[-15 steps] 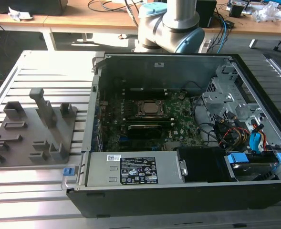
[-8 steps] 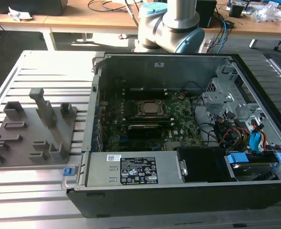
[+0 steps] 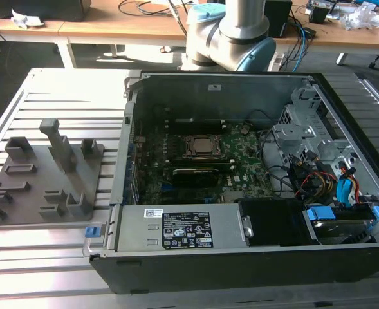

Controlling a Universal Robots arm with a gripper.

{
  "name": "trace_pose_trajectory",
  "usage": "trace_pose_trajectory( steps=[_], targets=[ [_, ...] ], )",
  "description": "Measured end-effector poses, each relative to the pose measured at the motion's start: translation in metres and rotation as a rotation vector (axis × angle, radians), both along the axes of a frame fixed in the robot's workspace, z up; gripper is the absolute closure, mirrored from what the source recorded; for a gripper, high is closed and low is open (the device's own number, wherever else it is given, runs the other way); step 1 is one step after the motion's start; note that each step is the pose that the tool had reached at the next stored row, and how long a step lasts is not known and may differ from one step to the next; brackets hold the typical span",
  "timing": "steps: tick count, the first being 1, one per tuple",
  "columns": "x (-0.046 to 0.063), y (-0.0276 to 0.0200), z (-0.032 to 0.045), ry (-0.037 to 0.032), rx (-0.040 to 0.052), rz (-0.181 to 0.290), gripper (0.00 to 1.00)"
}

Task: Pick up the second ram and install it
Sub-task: 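Pick up the second ram and move it above second insertion slot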

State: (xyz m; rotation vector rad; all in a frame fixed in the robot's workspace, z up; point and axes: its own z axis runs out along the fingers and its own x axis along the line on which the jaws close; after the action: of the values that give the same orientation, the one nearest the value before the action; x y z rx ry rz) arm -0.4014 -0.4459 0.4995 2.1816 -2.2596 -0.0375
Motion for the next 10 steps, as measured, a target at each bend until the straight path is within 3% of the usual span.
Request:
trace_pose_trajectory(
  steps=[3,10],
  targets=[
    [0.0000,0.0000,0.0110,0.0000,0.0000,0.000,0.86],
    [0.0019,0.0000,0.0097,0.0001,-0.0001,0.000,0.86]
  ],
)
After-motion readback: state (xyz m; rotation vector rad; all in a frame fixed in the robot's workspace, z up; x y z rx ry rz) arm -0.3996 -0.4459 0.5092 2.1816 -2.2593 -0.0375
